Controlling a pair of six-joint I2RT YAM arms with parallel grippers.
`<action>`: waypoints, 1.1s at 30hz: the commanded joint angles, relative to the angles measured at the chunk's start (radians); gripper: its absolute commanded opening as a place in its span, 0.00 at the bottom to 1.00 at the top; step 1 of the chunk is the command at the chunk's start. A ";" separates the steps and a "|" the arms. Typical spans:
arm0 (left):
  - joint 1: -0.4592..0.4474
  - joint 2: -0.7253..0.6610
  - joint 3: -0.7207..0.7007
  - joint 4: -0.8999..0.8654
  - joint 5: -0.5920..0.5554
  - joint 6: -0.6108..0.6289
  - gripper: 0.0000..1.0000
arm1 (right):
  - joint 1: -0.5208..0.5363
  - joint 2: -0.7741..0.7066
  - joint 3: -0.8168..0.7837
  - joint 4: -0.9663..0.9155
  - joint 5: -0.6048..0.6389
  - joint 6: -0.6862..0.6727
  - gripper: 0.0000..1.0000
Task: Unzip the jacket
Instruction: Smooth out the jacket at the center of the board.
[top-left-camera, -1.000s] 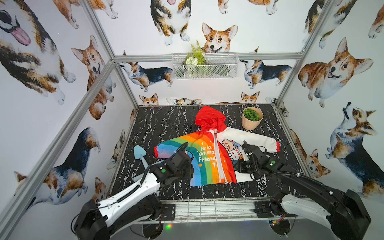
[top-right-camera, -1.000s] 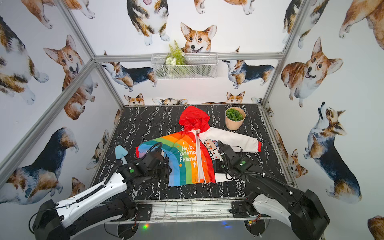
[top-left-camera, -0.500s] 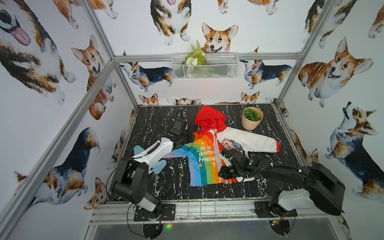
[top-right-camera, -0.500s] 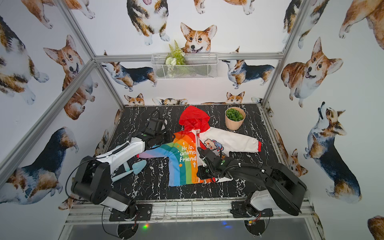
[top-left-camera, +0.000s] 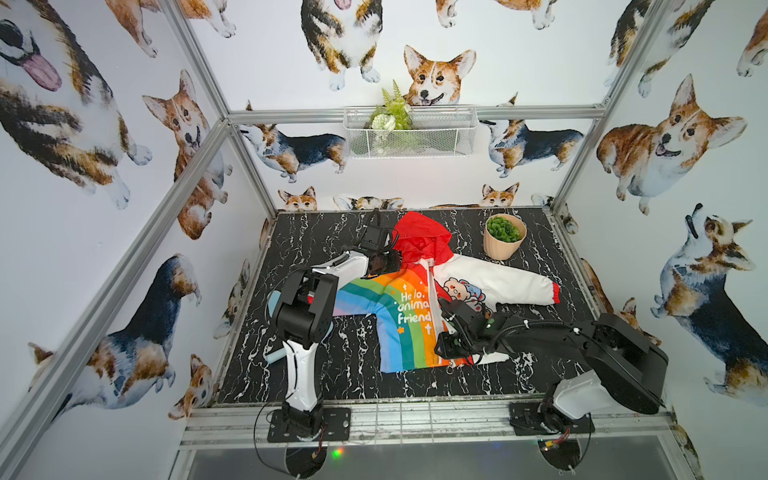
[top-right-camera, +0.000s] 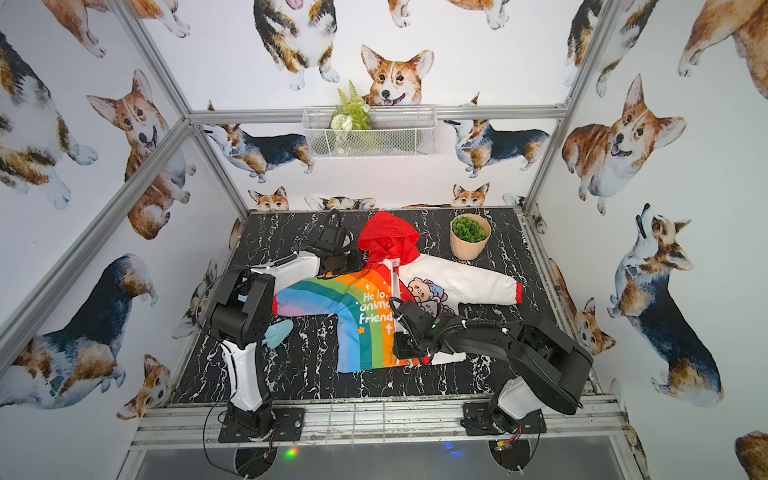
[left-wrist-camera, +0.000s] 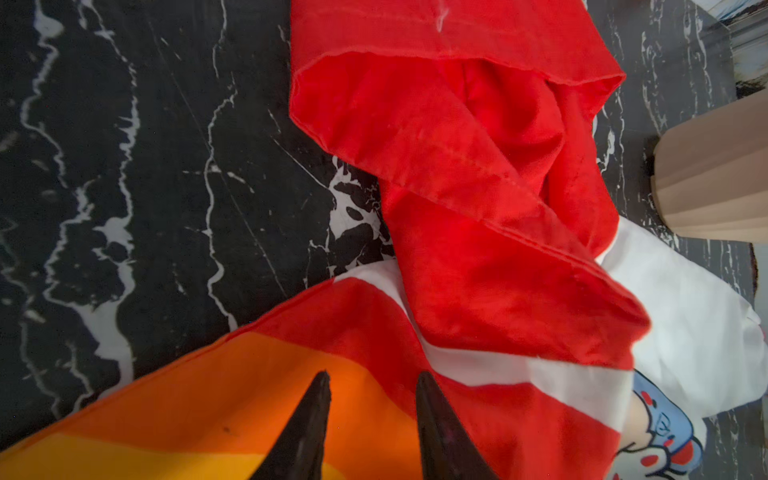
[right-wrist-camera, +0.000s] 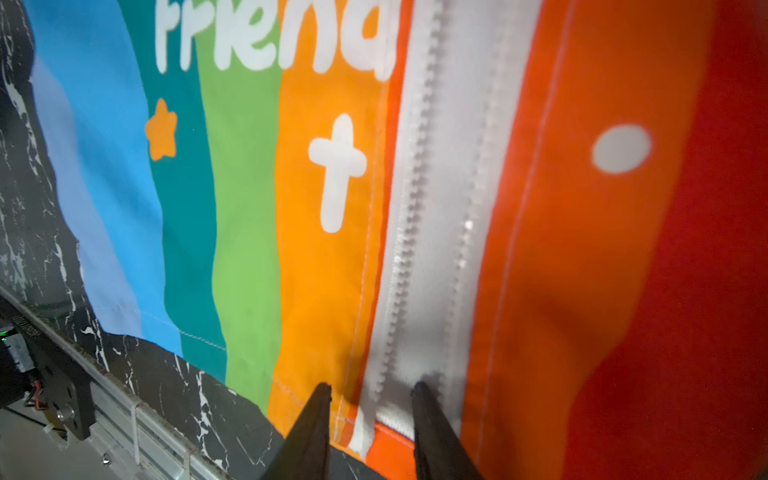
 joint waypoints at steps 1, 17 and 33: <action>0.000 0.008 0.007 -0.012 0.008 0.020 0.38 | -0.009 0.012 -0.010 0.051 -0.026 0.041 0.36; 0.003 0.036 0.013 -0.023 0.001 0.029 0.38 | -0.039 -0.017 -0.052 0.114 -0.088 0.048 0.14; 0.001 0.053 0.021 -0.035 0.000 0.036 0.38 | -0.039 -0.021 -0.051 0.093 -0.078 0.047 0.20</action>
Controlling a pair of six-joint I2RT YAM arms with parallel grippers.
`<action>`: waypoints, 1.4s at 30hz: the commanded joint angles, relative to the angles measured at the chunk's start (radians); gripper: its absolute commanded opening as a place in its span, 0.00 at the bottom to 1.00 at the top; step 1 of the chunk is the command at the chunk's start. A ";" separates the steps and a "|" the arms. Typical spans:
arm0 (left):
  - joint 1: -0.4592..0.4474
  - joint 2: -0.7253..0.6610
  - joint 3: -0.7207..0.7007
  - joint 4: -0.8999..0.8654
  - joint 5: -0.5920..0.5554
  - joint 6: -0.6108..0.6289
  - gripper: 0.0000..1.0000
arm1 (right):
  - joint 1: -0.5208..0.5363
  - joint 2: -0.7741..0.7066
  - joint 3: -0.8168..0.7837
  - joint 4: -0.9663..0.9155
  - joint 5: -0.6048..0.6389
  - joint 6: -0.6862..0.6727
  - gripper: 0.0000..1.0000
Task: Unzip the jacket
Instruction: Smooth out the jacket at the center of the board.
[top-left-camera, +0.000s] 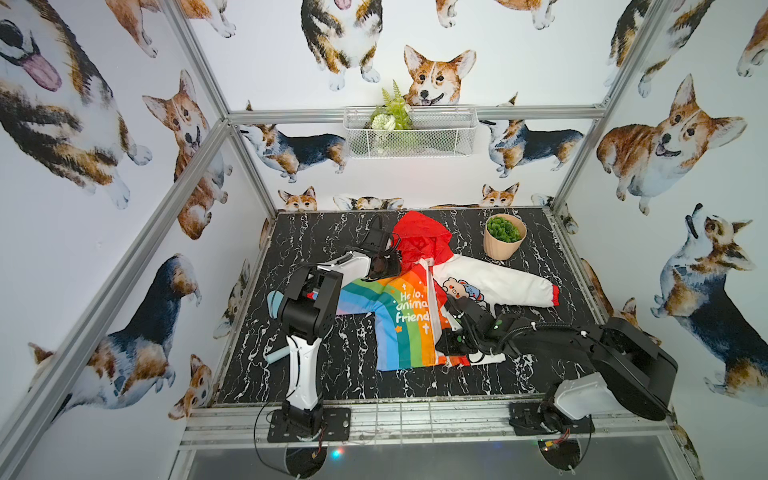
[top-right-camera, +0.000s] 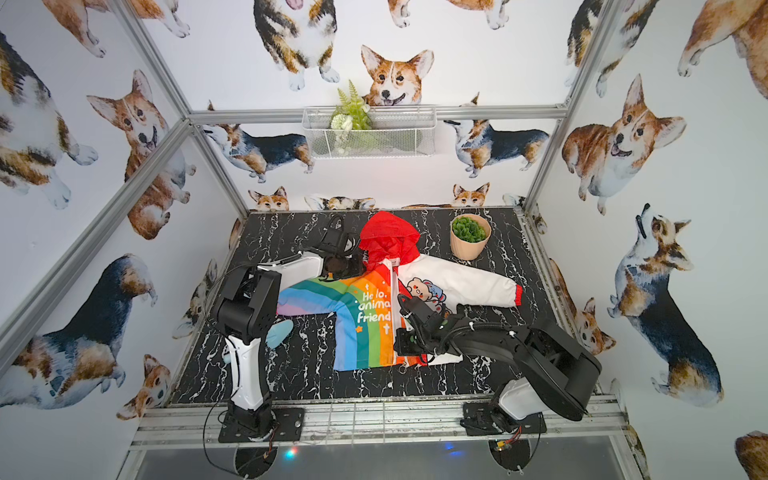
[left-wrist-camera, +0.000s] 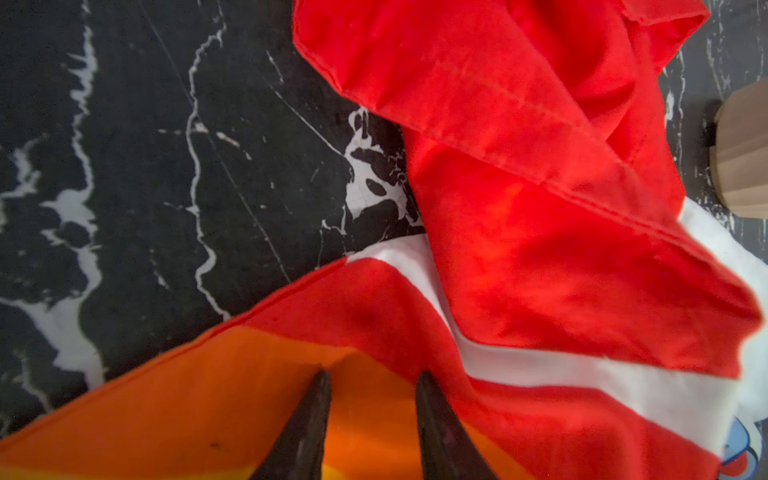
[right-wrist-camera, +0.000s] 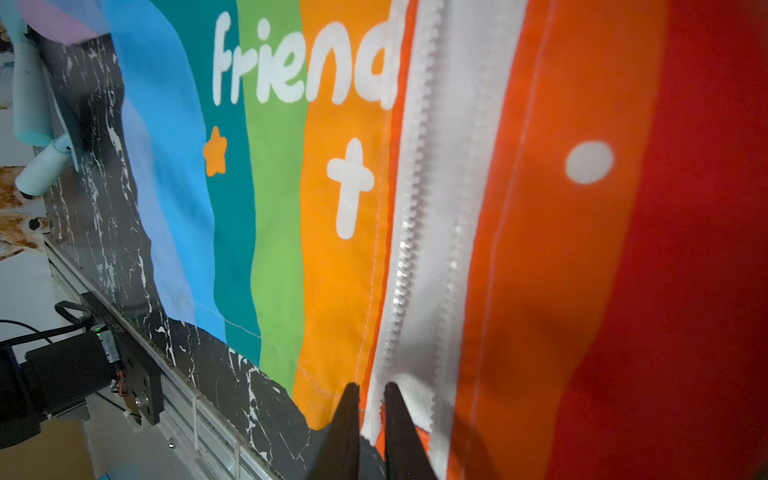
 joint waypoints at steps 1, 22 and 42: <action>0.002 0.005 0.008 -0.010 -0.001 0.014 0.37 | 0.002 0.025 0.010 -0.013 0.003 0.009 0.21; 0.002 0.026 0.021 -0.022 -0.004 0.023 0.37 | 0.002 0.052 0.006 0.063 -0.064 0.009 0.17; 0.003 0.047 0.030 -0.042 -0.032 0.023 0.37 | 0.002 -0.036 -0.016 0.030 -0.045 0.009 0.00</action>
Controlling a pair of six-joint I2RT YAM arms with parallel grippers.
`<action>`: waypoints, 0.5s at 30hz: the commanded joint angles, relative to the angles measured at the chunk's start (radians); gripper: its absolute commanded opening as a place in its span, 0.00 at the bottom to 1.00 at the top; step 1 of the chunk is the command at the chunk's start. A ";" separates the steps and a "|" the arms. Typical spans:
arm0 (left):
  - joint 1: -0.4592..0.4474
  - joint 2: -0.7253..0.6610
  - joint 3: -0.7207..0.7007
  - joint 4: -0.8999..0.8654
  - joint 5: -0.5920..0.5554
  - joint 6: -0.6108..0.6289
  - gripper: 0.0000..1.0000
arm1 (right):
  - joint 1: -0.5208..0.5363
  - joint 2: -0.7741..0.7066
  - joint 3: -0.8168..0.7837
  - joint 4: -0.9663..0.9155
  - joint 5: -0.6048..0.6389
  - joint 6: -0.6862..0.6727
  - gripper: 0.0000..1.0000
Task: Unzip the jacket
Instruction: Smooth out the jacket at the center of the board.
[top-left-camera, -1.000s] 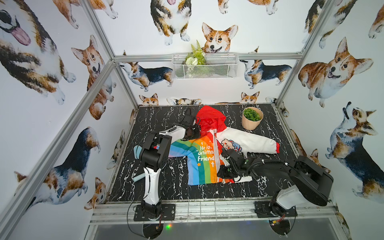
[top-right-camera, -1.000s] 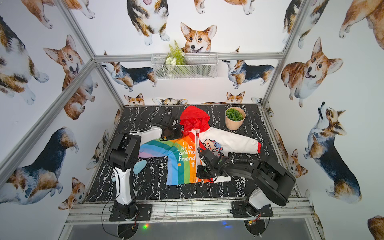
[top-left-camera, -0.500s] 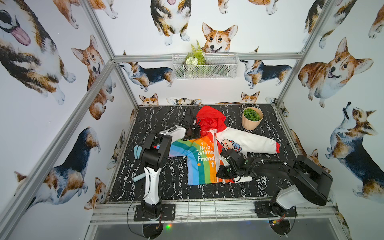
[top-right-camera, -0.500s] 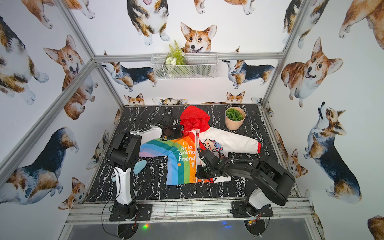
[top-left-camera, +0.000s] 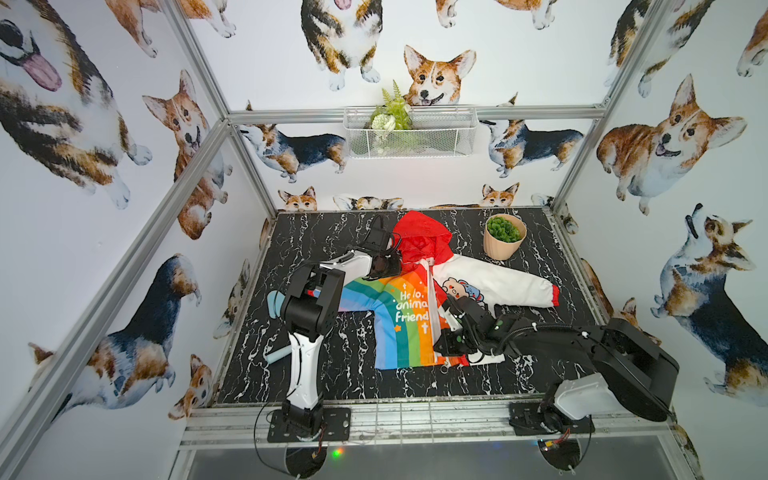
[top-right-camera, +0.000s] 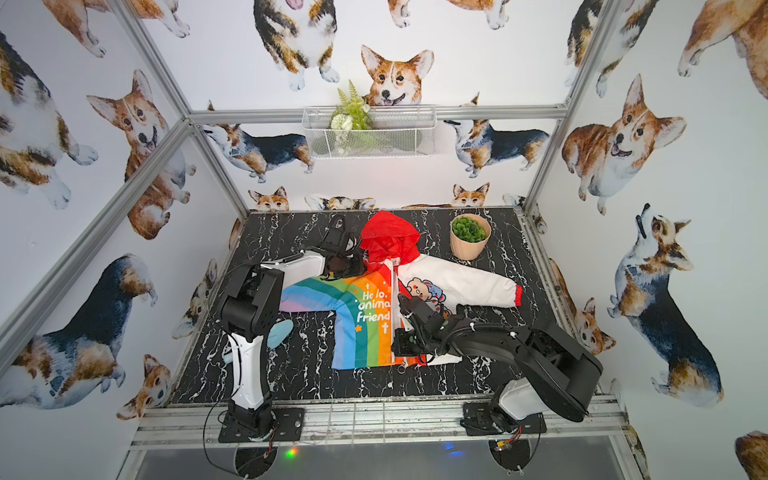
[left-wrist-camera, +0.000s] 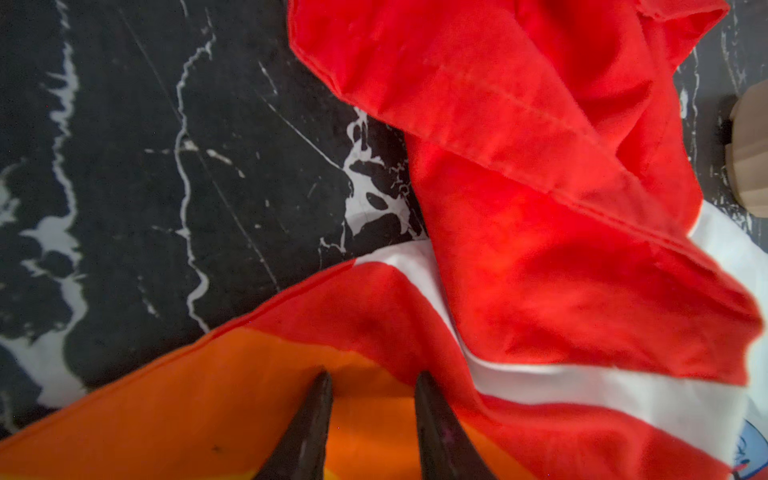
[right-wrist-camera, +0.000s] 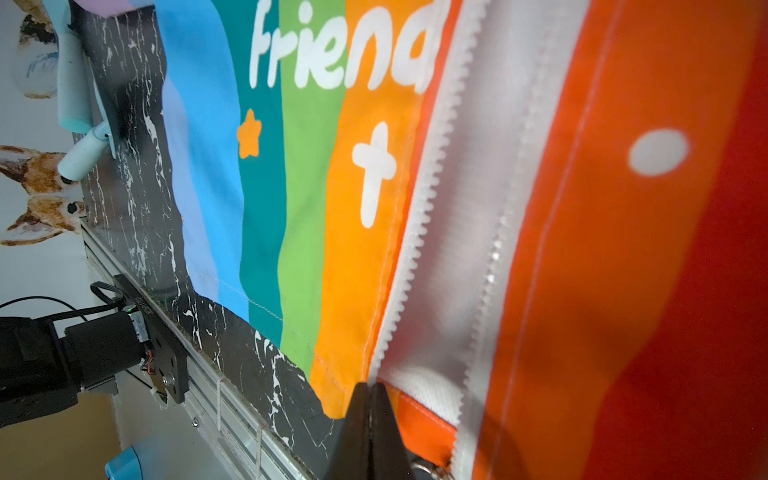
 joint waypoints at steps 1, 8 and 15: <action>0.003 0.014 0.001 -0.042 -0.023 0.004 0.37 | 0.002 -0.013 -0.010 -0.009 0.010 0.013 0.00; 0.004 0.018 0.004 -0.050 -0.029 0.006 0.37 | 0.002 -0.008 -0.015 -0.046 -0.003 0.020 0.00; 0.005 0.023 0.006 -0.053 -0.031 0.006 0.37 | 0.003 0.066 0.006 -0.066 -0.023 0.015 0.00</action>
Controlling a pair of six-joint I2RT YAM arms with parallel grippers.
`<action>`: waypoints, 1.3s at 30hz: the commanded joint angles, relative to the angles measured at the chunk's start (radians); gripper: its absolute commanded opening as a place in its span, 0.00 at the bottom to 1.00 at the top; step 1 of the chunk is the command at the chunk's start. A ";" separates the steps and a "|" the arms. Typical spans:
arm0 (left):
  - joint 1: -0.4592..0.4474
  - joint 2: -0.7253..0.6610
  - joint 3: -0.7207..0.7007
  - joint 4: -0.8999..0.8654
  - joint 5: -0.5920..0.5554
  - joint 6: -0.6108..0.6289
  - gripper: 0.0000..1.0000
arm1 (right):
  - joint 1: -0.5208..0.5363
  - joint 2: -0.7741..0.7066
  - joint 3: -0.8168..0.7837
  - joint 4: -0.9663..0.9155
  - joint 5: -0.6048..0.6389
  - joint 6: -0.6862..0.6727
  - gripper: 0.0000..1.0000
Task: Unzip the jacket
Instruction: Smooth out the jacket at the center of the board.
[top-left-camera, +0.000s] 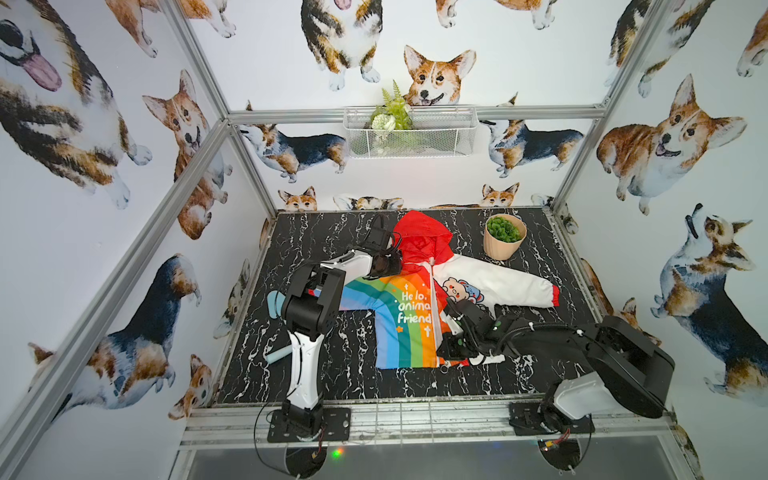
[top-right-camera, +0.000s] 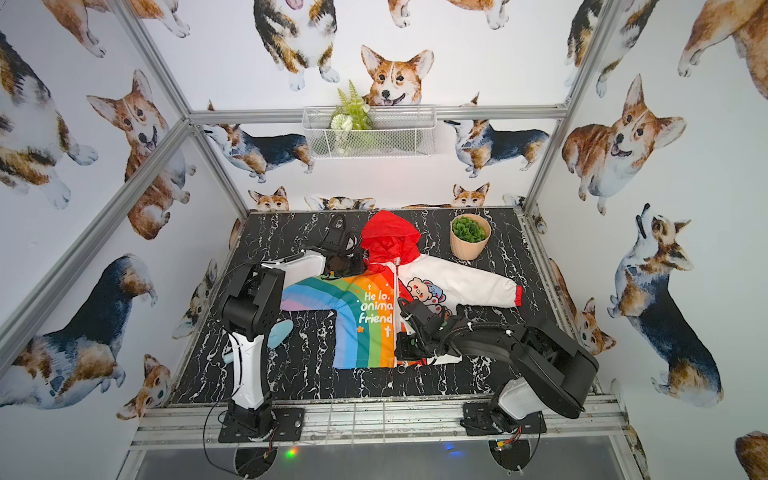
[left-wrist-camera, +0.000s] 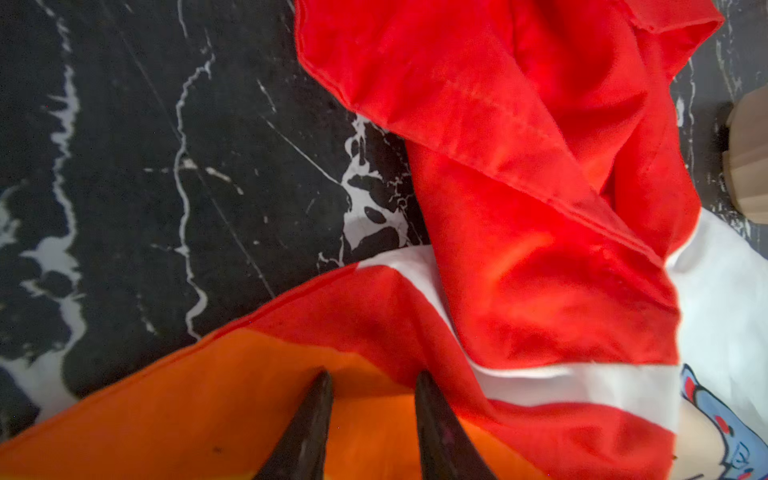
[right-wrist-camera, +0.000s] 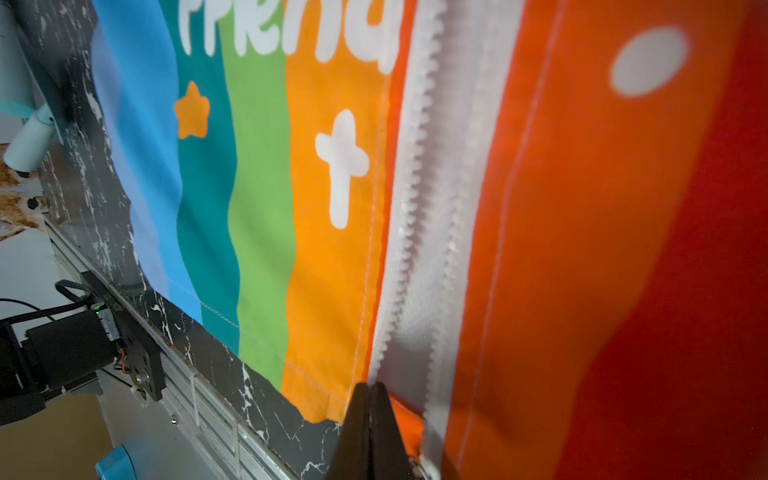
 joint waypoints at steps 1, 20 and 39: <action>0.005 0.012 -0.001 -0.064 -0.028 0.006 0.37 | 0.003 0.017 0.015 -0.036 -0.009 0.008 0.00; 0.120 -0.393 -0.263 0.012 -0.115 -0.022 0.58 | -0.515 -0.373 0.102 -0.304 0.382 -0.162 0.44; 0.468 -0.477 -0.547 0.069 -0.105 -0.076 0.39 | -1.019 -0.114 0.174 -0.109 0.204 -0.080 0.25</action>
